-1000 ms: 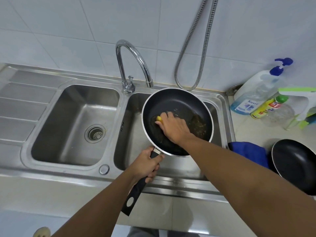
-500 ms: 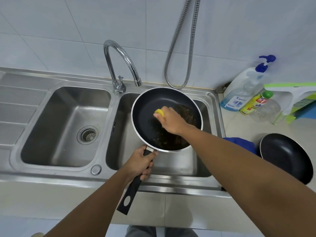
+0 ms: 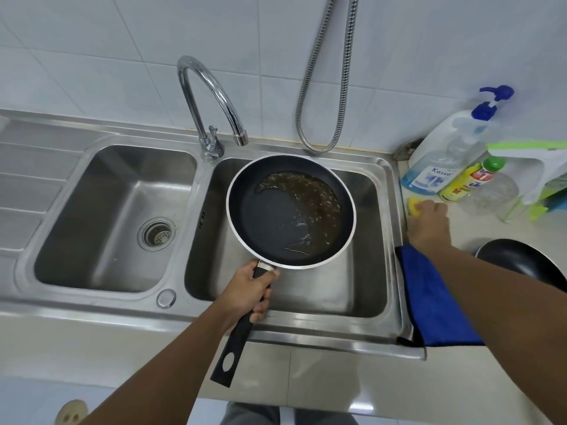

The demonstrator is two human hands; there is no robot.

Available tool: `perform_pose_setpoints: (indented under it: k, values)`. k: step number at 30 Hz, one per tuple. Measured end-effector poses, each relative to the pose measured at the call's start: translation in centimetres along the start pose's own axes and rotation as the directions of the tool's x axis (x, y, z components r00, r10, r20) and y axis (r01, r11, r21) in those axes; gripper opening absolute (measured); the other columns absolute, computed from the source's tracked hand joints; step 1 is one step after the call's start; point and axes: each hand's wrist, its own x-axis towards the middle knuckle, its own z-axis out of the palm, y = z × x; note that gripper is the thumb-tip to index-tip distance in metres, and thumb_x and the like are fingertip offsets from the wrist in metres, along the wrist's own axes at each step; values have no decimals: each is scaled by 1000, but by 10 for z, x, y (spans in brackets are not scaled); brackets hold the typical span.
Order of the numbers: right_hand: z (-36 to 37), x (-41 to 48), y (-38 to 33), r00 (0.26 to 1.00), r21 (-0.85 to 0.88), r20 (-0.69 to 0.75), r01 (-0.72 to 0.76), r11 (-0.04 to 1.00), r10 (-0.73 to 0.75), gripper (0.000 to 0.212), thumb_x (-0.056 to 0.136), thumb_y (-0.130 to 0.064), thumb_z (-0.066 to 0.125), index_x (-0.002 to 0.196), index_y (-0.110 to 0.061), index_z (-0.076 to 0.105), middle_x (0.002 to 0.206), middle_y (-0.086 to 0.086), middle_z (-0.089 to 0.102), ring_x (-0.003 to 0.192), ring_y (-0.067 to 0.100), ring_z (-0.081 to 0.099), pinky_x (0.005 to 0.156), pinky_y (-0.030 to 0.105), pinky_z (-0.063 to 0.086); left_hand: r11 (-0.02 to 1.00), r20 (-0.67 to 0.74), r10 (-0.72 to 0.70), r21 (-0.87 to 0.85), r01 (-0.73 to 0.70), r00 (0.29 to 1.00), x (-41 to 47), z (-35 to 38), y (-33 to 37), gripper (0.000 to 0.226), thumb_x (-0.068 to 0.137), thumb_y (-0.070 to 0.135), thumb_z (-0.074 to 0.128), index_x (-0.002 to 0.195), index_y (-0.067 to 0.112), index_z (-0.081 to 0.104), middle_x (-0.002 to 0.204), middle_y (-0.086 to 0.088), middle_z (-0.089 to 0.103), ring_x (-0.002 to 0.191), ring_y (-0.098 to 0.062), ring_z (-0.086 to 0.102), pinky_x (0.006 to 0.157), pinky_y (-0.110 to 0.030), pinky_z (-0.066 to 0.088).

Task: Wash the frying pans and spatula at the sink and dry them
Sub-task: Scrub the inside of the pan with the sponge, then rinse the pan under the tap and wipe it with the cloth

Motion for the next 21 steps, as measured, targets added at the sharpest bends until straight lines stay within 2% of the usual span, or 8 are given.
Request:
perform_pose_setpoints:
  k: [4, 7, 10, 12, 14, 17, 19, 21]
  values:
    - [-8, 3, -6, 982, -140, -137, 113, 984, -132, 30, 96, -20, 56, 120, -3, 61, 122, 24, 58, 114, 40, 52, 102, 52, 42, 1000, -23, 6, 16, -5, 1000, 1, -3, 1, 12, 105, 25, 60, 107, 16, 53, 66, -7, 47, 40, -14, 34, 36, -21, 32]
    - [-7, -6, -41, 935, -43, -204, 288, 957, -291, 25, 96, -21, 49, 113, -10, 64, 113, 17, 62, 108, 31, 54, 97, 47, 46, 1000, -39, 2, 22, -1, 999, -1, -9, 2, 14, 105, 25, 59, 109, 13, 53, 68, -8, 47, 41, -15, 34, 36, -22, 34]
    - [-5, -21, -103, 843, 207, -124, 537, 818, -523, 23, 93, -8, 55, 114, -13, 64, 110, 6, 64, 104, 19, 57, 94, 38, 50, 1000, -37, 0, 18, 1, 999, -4, -13, 4, 16, 106, 25, 58, 109, 11, 52, 67, -8, 48, 41, -15, 34, 36, -23, 34]
    - [-7, -24, -155, 750, 270, -66, 649, 712, -658, 26, 94, -4, 52, 115, -14, 64, 109, 3, 65, 99, 13, 57, 93, 36, 52, 1000, -34, -5, 6, 5, 999, -4, -15, 4, 16, 106, 24, 57, 108, 10, 51, 67, -8, 48, 41, -15, 34, 35, -22, 33]
    - [-8, -21, -209, 650, 287, 39, 720, 631, -759, 32, 96, -3, 46, 122, -17, 61, 115, 2, 64, 105, 14, 58, 95, 38, 52, 1000, -33, -18, -25, 17, 999, -3, -17, 4, 16, 106, 22, 58, 105, 9, 48, 65, -7, 46, 39, -15, 33, 34, -21, 31]
    - [-10, -16, -289, 548, 242, 205, 774, 585, -811, 44, 95, 3, 46, 132, -20, 54, 135, 1, 58, 120, 16, 55, 101, 35, 48, 999, -40, -26, -35, 24, 999, -2, -22, 5, 18, 106, 20, 58, 111, 7, 48, 64, -6, 46, 38, -15, 33, 34, -21, 31]
    - [-11, -14, -333, 499, 267, 295, 776, 572, -815, 52, 91, 11, 49, 137, -14, 51, 139, 6, 55, 122, 18, 53, 99, 33, 44, 1000, -46, -21, -18, 20, 999, -1, -26, 7, 23, 106, 21, 57, 117, 3, 48, 63, -6, 46, 38, -15, 33, 34, -21, 31]
    - [-9, -9, -364, 452, 309, 334, 776, 549, -827, 59, 90, 10, 56, 144, -11, 48, 142, 12, 54, 129, 26, 53, 107, 38, 43, 1000, -46, -11, 6, 12, 999, 2, -30, 9, 27, 106, 22, 57, 119, 1, 48, 64, -7, 44, 38, -15, 33, 34, -21, 31]
